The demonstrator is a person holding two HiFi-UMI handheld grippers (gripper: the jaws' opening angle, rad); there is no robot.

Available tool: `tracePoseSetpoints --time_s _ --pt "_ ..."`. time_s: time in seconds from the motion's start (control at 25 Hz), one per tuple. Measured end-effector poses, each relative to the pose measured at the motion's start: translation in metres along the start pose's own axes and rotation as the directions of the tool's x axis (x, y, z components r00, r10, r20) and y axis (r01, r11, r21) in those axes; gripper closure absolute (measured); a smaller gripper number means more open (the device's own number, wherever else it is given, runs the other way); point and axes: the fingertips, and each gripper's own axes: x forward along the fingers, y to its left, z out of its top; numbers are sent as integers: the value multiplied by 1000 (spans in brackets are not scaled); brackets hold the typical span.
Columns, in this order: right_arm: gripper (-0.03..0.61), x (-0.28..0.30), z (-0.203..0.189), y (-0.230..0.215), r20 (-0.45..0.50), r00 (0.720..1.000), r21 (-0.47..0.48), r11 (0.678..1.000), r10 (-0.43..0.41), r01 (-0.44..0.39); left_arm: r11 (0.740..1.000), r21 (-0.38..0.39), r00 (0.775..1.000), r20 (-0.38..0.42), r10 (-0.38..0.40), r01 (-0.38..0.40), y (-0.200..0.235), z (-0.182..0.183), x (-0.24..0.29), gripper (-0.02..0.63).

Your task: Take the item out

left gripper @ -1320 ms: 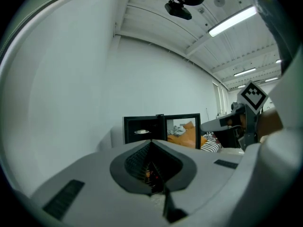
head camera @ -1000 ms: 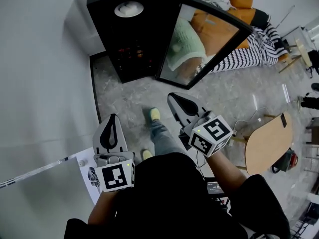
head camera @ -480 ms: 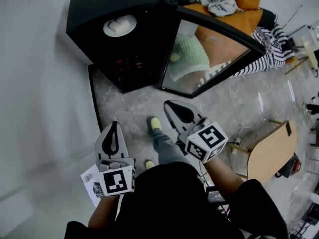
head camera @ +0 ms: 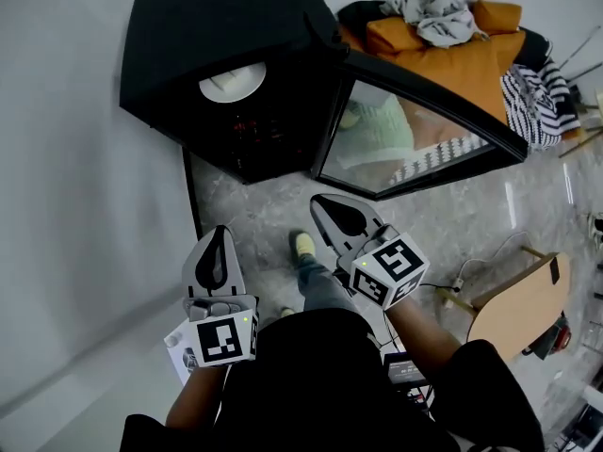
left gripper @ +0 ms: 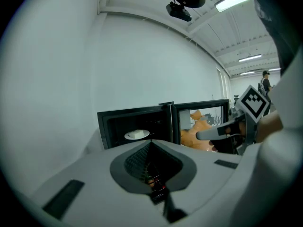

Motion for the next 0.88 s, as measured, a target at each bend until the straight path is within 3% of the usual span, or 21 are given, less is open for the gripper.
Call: tracePoseSetpoints --time_s 0.6,0.88 --pt "571 41 19 -27 -20 998 18 998 62 -61 997 11 997 -2 78 -78 16 17 38 604" --pt "571 65 28 -25 -20 998 34 997 64 -63 997 3 997 -4 76 -76 25 16 47 604"
